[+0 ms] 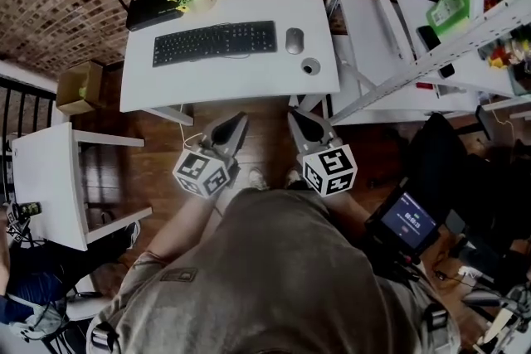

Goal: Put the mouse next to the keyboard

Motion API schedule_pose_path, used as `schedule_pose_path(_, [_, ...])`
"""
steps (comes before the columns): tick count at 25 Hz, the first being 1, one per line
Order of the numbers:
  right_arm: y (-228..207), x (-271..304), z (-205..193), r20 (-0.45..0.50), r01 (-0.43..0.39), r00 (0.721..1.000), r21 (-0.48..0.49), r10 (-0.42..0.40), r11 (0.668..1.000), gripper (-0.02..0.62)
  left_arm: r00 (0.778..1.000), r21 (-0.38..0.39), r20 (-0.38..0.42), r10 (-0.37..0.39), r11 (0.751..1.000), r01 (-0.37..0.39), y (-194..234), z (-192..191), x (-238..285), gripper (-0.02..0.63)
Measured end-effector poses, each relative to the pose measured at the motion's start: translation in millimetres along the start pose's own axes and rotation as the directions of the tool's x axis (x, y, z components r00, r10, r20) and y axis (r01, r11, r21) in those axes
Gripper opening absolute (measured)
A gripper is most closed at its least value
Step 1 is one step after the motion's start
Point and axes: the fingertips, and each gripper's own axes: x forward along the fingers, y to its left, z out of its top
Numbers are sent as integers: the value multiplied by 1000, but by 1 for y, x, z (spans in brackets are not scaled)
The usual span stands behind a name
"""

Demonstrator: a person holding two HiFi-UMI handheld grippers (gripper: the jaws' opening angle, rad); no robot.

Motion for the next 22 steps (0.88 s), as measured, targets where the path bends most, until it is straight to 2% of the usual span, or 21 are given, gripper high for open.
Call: schedule_pose_path(22, [-14, -18, 3, 17, -22, 1000, 18, 22, 1000, 11, 999, 32, -32, 22, 999, -21, -21, -7, 13, 2])
